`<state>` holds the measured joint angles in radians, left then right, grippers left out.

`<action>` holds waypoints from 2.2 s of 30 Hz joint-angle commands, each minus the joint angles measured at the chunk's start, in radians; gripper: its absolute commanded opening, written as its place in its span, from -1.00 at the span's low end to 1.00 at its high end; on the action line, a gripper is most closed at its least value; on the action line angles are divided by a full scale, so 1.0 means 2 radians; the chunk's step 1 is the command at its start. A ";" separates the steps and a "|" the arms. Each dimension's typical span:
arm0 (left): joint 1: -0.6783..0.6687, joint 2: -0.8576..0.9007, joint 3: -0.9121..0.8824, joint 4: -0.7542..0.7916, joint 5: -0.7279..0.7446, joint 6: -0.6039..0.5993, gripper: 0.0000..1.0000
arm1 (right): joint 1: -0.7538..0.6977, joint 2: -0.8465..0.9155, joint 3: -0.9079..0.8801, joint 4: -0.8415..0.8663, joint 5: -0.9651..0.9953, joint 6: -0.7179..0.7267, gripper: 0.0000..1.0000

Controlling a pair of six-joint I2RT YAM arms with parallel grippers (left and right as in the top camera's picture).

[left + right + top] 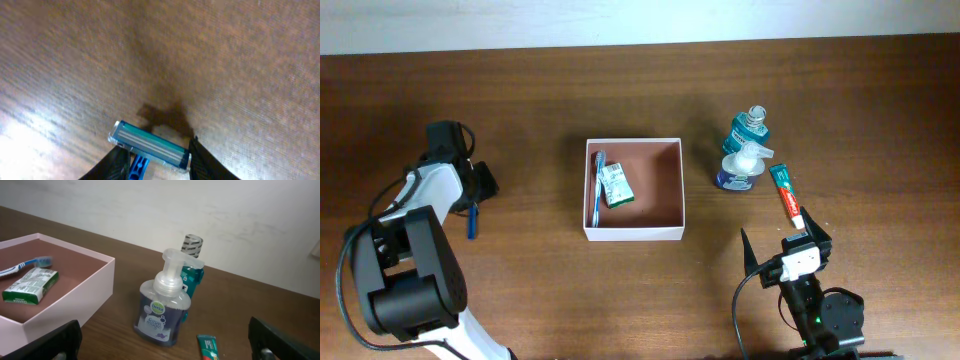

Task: Pack container
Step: 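Close left gripper on the razor handle and lift it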

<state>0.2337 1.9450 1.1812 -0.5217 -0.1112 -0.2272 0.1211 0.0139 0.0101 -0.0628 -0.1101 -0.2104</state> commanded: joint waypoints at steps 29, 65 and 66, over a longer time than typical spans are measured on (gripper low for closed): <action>0.002 0.015 -0.012 -0.050 0.009 0.010 0.03 | -0.003 -0.005 -0.002 -0.002 -0.001 0.000 0.97; 0.002 0.015 -0.043 -0.061 0.011 0.013 -0.57 | -0.003 -0.005 -0.002 -0.002 -0.001 0.000 0.97; 0.002 0.015 -0.043 -0.061 0.011 0.013 -0.64 | -0.003 -0.005 -0.002 -0.002 -0.001 0.000 0.97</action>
<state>0.2352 1.9163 1.1576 -0.6319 -0.0738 -0.1913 0.1211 0.0139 0.0101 -0.0631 -0.1101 -0.2104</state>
